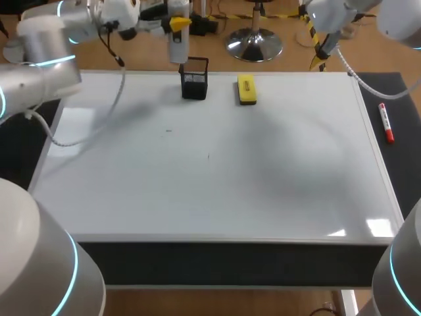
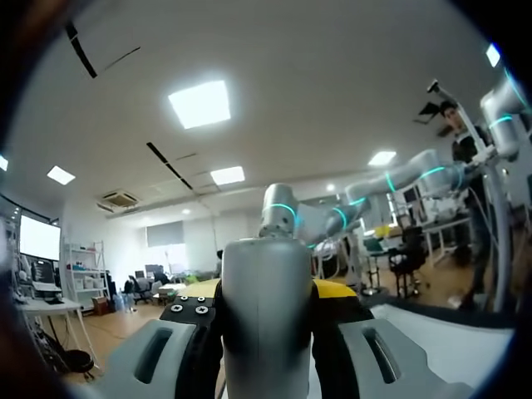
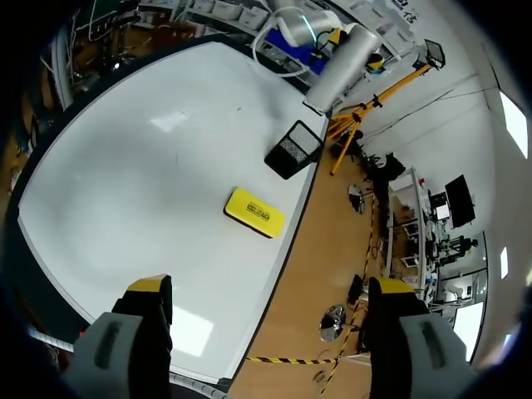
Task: Pick up the inspection probe, press it on each red-marked spot on the whiteboard one by one, put down the probe, pick up the eraser, and wipe off all the red marks.
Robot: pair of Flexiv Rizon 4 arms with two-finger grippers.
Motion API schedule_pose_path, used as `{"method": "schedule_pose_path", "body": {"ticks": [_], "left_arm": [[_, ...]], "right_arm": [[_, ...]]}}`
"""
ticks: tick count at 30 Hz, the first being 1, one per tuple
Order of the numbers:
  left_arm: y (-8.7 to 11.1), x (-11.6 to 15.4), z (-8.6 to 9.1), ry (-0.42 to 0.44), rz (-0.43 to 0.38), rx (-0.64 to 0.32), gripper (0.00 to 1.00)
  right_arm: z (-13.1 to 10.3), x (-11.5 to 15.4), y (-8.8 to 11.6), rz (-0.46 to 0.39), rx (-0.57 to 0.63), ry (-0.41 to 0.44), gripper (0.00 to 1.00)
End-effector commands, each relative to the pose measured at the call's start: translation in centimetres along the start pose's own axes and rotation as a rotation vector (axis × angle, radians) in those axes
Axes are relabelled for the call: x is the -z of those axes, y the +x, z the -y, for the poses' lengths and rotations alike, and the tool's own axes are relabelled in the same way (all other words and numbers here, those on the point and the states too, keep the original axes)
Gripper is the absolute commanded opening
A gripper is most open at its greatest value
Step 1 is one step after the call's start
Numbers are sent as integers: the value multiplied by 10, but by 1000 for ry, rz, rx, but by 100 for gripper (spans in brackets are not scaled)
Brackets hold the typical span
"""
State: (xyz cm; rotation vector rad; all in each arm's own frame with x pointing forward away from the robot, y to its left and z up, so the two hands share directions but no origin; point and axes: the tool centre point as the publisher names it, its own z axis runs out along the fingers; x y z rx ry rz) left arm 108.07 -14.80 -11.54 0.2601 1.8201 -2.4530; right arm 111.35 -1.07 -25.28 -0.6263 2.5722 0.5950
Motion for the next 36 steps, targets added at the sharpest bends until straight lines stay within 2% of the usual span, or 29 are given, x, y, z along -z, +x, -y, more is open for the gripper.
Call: {"method": "schedule_pose_path", "body": {"ticks": [1,14,36], "left_arm": [[-16,-10,-11,49,-78,22,0],[-26,-29,-28,48,-98,51,0],[-28,-16,-67,37,-47,106,0]], "right_arm": [[0,1,0,-4,2,2,100],[0,1,0,-4,2,2,100],[0,1,0,-4,2,2,100]]}}
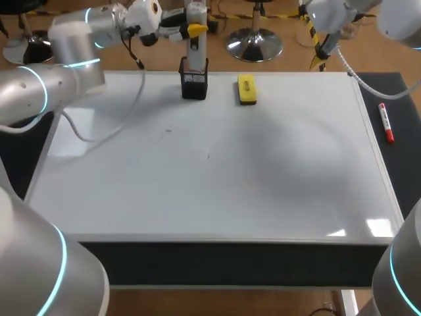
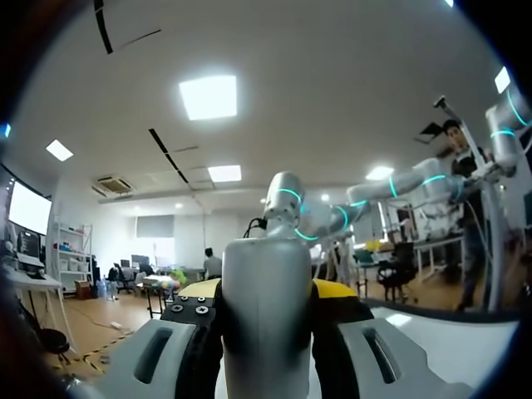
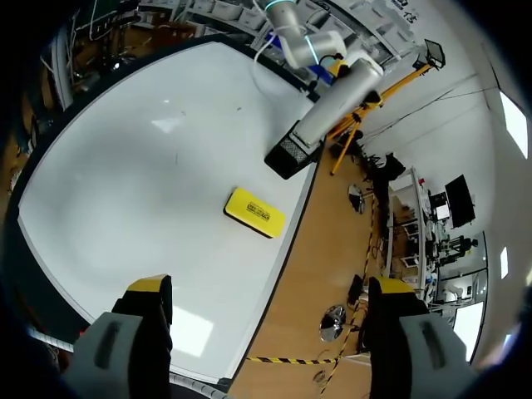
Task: Pick up the inspection probe, press it on each red-marked spot on the whiteboard one by one, put down the probe, pick up the eraser, and wipe off all the red marks.
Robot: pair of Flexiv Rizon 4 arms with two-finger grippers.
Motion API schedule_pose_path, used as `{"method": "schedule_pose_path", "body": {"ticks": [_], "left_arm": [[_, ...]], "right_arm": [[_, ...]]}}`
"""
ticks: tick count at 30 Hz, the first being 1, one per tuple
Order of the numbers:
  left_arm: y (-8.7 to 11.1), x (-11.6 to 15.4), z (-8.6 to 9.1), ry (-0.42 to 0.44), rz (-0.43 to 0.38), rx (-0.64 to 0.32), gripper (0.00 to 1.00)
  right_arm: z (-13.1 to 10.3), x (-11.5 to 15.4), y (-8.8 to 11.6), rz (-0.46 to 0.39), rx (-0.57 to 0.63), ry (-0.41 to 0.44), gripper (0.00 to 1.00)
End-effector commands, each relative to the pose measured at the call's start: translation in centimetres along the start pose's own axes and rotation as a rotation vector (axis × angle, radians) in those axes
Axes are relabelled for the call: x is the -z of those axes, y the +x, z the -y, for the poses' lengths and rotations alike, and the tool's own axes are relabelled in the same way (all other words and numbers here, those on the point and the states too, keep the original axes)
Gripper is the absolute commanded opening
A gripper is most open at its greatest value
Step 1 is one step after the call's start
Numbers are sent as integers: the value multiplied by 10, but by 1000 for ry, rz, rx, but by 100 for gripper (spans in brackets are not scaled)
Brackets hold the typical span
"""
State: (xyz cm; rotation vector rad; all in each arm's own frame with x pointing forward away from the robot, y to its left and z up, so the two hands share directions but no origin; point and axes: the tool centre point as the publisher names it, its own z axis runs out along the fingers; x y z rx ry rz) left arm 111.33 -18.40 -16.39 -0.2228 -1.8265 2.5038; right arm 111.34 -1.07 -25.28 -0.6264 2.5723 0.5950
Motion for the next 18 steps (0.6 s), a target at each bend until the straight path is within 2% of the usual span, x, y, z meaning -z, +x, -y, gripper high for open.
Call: {"method": "schedule_pose_path", "body": {"ticks": [1,18], "left_arm": [[-4,3,-7,13,0,7,0],[-13,15,-39,13,62,67,0]], "right_arm": [[0,1,0,-4,2,2,100],[0,1,0,-4,2,2,100]]}}
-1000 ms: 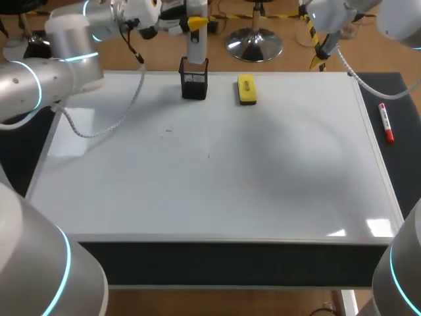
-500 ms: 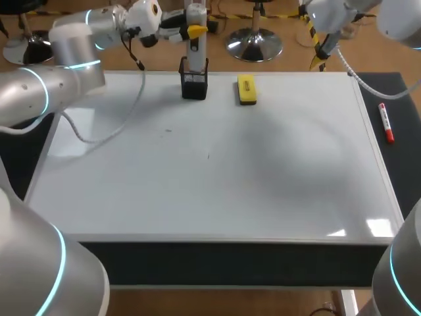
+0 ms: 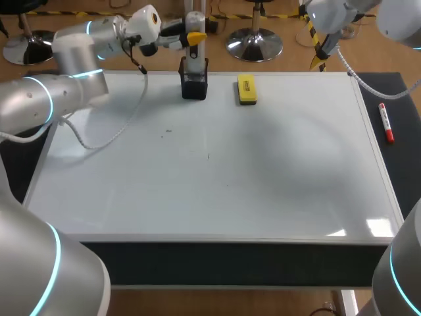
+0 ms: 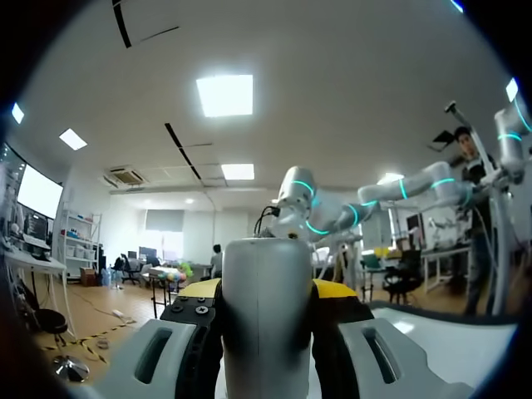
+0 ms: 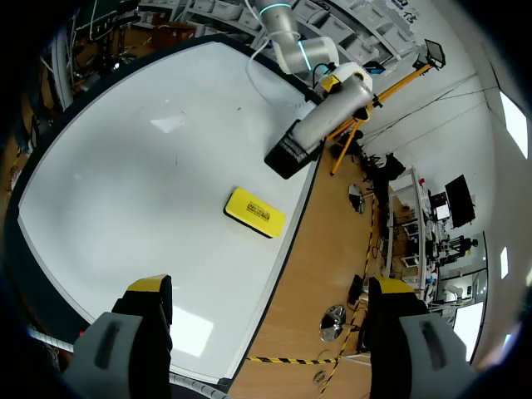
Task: Pick up the inspection probe, press it on each red-marked spot on the whiteboard one by one, put down the probe, pick up the eraser, and wipe off all the red marks.
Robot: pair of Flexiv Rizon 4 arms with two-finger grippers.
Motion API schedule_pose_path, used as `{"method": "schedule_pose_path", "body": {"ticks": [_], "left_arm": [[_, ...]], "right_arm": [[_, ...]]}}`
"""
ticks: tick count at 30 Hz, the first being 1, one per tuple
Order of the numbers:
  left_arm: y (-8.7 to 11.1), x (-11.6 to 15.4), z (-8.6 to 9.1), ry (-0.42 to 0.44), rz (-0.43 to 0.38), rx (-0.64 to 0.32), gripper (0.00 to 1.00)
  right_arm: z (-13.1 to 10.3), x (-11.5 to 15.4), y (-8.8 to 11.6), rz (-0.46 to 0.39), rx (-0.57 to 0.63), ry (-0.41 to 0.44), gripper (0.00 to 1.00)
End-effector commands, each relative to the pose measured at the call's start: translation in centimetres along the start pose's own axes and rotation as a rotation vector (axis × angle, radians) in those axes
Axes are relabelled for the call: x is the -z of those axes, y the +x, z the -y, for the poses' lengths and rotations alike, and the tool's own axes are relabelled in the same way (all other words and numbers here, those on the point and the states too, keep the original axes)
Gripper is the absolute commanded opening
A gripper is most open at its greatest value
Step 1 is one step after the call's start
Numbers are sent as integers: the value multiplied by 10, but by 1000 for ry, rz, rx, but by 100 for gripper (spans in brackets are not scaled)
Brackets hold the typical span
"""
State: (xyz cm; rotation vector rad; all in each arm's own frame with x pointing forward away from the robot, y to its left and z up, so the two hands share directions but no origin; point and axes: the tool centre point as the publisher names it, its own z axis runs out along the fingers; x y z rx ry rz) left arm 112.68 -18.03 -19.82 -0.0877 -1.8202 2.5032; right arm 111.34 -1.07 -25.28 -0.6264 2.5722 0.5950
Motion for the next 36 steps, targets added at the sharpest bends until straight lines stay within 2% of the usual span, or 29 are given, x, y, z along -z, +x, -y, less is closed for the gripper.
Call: {"method": "schedule_pose_path", "body": {"ticks": [1,8,15,36], "left_arm": [[-4,0,-8,5,1,10,0],[-8,2,-20,2,24,23,0],[-9,3,-30,-43,42,24,0],[-15,11,-48,-26,69,20,0]], "right_arm": [[0,1,0,-4,2,2,100],[0,1,0,-4,2,2,100],[0,1,0,-4,2,2,100],[0,1,0,-4,2,2,100]]}}
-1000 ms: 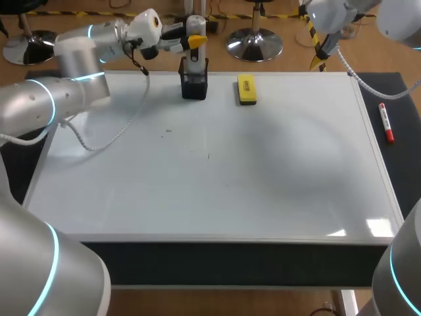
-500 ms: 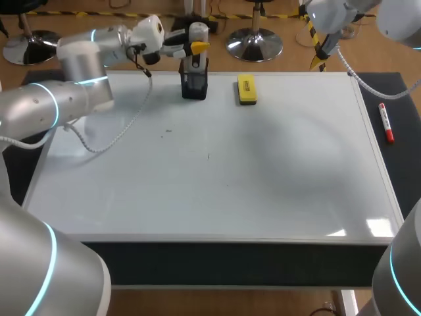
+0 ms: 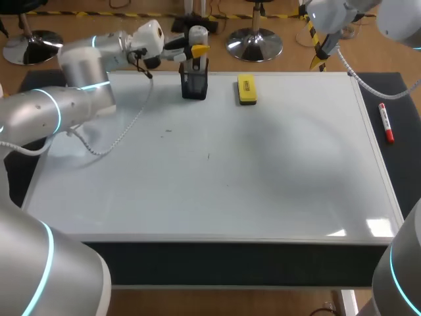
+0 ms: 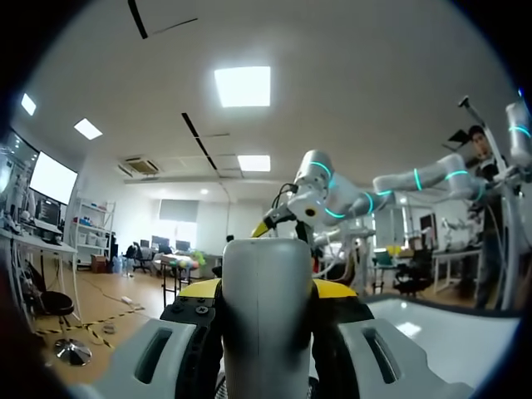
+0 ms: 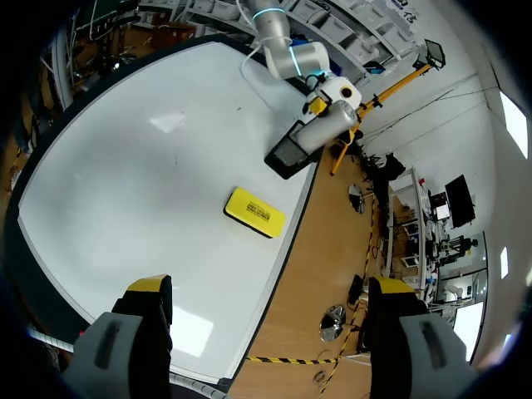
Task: Pick up the inspection probe, press it on each red-marked spot on the whiteboard one by one, put down the probe, pick up the eraser, and wipe off all the red marks.
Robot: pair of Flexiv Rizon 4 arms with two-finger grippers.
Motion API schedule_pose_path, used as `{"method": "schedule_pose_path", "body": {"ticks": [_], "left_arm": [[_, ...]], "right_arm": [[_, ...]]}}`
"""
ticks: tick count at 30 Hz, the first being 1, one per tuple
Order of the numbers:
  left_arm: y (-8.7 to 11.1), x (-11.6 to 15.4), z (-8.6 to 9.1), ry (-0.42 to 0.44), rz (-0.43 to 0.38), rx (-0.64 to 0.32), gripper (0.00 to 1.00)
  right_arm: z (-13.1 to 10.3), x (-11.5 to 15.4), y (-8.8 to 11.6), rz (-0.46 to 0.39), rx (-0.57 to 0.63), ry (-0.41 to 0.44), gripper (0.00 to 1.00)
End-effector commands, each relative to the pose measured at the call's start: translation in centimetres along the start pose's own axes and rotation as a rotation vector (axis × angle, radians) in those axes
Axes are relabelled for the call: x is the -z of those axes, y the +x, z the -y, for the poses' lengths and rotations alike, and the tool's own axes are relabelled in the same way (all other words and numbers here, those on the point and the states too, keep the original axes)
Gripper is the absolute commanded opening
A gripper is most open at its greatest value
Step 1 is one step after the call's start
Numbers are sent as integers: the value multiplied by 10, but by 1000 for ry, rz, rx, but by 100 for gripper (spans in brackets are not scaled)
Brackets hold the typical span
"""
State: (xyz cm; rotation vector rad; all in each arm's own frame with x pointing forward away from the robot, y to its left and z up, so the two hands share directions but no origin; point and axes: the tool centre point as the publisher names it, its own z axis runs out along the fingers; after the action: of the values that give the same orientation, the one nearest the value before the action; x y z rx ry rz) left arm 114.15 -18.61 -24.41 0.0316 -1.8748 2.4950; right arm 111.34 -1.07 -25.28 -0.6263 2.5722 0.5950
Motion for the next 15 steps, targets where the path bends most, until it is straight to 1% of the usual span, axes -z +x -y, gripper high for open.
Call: {"method": "schedule_pose_path", "body": {"ticks": [1,15], "left_arm": [[-1,2,-3,4,-9,-6,0],[0,8,-13,4,-16,-2,0]], "right_arm": [[0,1,0,-4,2,2,100],[0,1,0,-4,2,2,100]]}}
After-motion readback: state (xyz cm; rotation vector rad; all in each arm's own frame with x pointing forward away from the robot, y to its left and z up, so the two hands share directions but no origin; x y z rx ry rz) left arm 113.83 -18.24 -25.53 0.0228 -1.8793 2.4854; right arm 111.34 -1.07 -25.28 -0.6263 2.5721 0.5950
